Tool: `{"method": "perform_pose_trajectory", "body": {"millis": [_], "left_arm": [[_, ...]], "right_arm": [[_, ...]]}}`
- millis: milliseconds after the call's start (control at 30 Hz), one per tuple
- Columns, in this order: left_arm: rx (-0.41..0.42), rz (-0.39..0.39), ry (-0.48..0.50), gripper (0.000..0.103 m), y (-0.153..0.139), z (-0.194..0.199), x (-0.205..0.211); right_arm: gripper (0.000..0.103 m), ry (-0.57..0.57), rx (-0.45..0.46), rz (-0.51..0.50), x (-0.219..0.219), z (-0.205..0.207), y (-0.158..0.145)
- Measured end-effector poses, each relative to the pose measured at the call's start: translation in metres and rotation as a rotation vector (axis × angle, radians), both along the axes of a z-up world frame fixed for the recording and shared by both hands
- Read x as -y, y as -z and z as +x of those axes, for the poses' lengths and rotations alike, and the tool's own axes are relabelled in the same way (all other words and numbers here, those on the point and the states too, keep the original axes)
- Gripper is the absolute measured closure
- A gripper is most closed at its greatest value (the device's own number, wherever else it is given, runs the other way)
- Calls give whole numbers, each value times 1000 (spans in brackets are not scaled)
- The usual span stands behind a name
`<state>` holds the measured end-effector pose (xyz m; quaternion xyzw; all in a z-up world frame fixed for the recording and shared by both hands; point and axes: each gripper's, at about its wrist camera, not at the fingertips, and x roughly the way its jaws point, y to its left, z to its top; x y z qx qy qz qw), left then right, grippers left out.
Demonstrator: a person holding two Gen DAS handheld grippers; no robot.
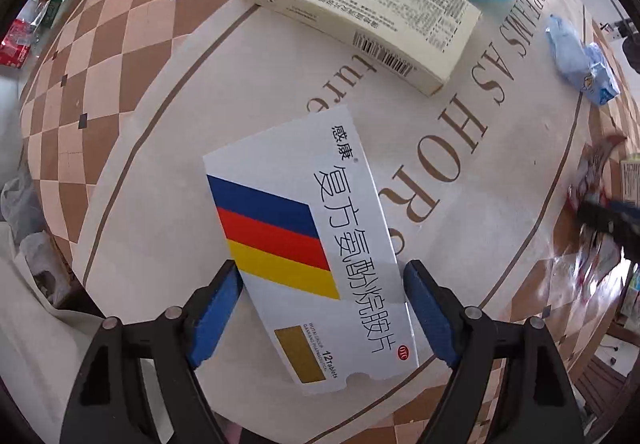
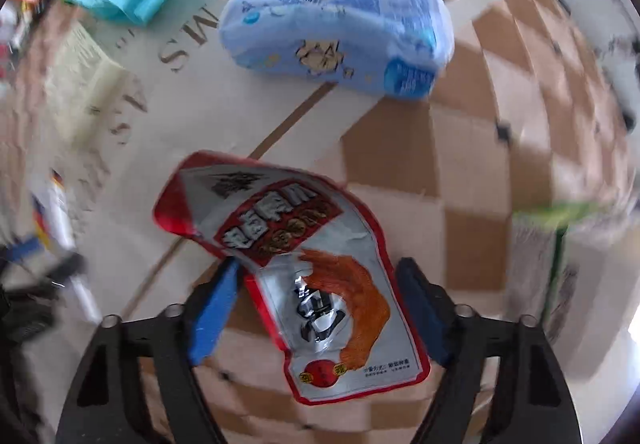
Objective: Collect trash
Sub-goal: 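Grasp the striped medicine box with the left tool while the right tool grasps the red snack wrapper, then carry the medicine box and snack wrapper over the bin and release both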
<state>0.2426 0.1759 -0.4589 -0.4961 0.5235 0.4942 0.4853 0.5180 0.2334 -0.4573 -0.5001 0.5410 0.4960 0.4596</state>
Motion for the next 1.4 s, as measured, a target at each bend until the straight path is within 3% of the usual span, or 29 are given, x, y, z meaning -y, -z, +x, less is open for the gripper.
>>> {"method": "perform_pose_trajectory", "body": {"millis": [67, 300, 400, 633, 733, 767, 900, 1067, 1167, 1300, 1333, 1367, 1400], "left_arm": [[-4, 7, -7, 26, -1, -3, -1], [1, 44, 93, 28, -14, 2, 12], [20, 73, 111, 28, -35, -7, 26], [33, 189, 184, 28, -101, -78, 91], [19, 199, 189, 28, -113, -124, 133], [12, 191, 190, 28, -111, -123, 123], [-22, 140, 179, 28, -84, -166, 161], [-29, 17, 146, 28, -21, -211, 199], [-12, -40, 149, 28, 31, -216, 204], [12, -95, 167, 28, 112, -209, 196], [14, -103, 172, 28, 131, -207, 193], [30, -127, 172, 28, 160, -202, 187], [49, -144, 167, 28, 178, -200, 184]], "right_arm": [[39, 52, -52, 2, 12, 2, 1], [45, 146, -93, 48, 57, -8, 6], [47, 179, -112, 64, 78, -14, 7], [48, 271, -203, 118, 149, -50, -4], [48, 313, -238, 147, 187, -100, -24], [48, 329, -256, 159, 204, -114, -28], [48, 358, -322, 188, 267, -206, -62], [48, 350, -354, 144, 331, -278, -43], [48, 335, -306, 95, 356, -304, -4], [49, 384, -266, -20, 381, -314, 89], [59, 400, -250, -43, 384, -313, 119], [79, 406, -239, -58, 386, -312, 142], [90, 425, -240, -81, 388, -309, 170]]}}
